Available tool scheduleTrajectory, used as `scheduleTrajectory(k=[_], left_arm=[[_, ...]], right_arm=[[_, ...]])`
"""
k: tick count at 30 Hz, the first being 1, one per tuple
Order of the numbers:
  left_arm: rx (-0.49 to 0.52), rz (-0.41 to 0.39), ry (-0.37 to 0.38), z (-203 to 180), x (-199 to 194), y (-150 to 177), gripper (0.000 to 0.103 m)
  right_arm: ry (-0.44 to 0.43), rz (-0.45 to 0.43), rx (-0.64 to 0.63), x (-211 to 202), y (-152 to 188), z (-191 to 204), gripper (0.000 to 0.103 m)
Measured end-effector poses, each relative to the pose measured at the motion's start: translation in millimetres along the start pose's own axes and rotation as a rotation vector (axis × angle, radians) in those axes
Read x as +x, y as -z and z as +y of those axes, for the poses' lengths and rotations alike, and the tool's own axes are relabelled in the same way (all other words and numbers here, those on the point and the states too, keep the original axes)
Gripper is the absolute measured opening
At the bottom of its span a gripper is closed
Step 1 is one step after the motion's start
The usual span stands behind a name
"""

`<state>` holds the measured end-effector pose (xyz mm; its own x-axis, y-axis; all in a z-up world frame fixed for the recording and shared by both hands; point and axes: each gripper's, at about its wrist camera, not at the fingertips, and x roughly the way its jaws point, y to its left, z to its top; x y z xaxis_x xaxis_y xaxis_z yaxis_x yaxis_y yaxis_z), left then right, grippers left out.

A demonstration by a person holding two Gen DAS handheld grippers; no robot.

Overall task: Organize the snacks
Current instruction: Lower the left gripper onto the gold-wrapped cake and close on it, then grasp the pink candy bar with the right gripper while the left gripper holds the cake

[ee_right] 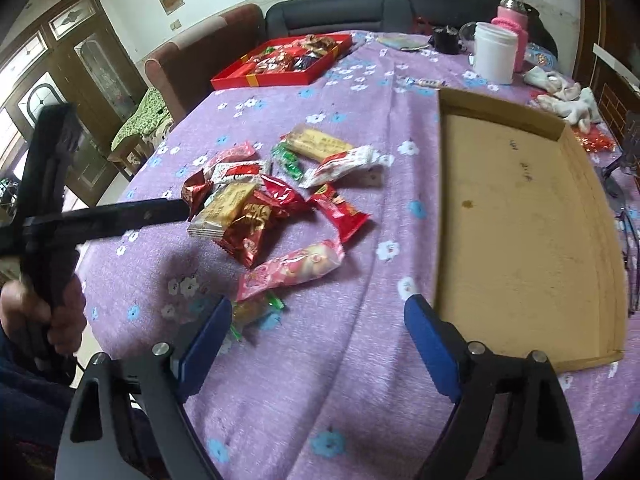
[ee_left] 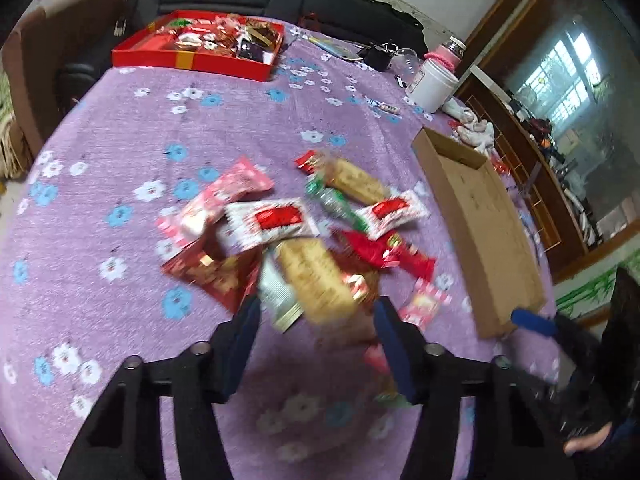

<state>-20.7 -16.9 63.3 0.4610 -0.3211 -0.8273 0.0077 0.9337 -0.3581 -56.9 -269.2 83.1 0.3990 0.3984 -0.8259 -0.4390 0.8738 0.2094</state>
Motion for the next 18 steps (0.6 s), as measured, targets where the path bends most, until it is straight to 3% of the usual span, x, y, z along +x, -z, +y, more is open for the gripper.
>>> scheduleTrajectory(k=[4, 10, 15, 18], left_arm=[[0.021, 0.058, -0.037, -12.8, 20.2, -15.1, 0.057], [0.042, 0.128, -0.116, -16.2, 53.9, -18.2, 0.048], [0.061, 0.119, -0.141, -11.0, 54.7, -8.6, 0.042], [0.064, 0.112, -0.113, -10.2, 48.5, 5.3, 0.035]], right_arm=[[0.006, -0.015, 0.010, -7.2, 1.6, -9.2, 0.088], [0.007, -0.033, 0.039, -14.4, 4.7, -23.5, 0.088], [-0.018, -0.028, 0.037, -12.9, 5.4, -24.2, 0.088], [-0.037, -0.020, 0.019, -8.6, 2.0, -18.5, 0.088]])
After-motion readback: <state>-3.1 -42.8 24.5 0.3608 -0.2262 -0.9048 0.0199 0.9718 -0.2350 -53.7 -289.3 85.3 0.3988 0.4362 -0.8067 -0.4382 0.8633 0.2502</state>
